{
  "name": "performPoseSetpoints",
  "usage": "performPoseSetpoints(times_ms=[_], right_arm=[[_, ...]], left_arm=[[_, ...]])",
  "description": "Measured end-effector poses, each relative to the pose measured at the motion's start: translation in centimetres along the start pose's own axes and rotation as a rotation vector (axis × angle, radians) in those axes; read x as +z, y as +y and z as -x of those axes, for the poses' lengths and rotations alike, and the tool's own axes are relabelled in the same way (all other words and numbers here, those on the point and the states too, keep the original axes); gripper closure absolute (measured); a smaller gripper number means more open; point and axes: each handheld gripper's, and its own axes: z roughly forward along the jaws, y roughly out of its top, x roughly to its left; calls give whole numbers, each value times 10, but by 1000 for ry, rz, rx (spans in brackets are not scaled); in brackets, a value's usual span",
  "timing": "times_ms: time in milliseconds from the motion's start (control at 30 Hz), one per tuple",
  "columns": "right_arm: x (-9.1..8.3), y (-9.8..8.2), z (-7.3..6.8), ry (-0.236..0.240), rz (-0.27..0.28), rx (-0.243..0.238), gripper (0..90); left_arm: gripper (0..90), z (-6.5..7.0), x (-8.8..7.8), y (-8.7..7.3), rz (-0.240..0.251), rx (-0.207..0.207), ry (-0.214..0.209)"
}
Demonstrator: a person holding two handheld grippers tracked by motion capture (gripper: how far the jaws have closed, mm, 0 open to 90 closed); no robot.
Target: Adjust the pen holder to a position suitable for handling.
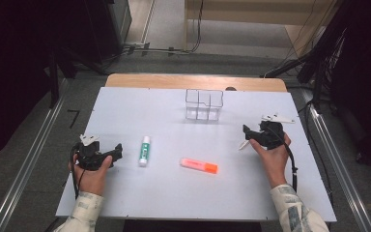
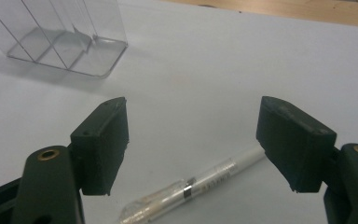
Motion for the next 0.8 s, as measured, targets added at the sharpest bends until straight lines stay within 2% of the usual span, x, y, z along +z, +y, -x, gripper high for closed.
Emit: performPoseSetpoints(times_ms=[200,500,633,800], right_arm=[[9,10,-5,2,-2,5,248],[20,30,-15,12,25,4,270],[27,36,-20,24,22,25,277],[35,45,-25,18,29,26,297]], left_arm=[[46,0,0,0,2,-2,-3],[46,0,0,0,3,-3,-5],[46,-1,0,0,1,-1,-5],[46,-1,0,0,0,-1,-7]])
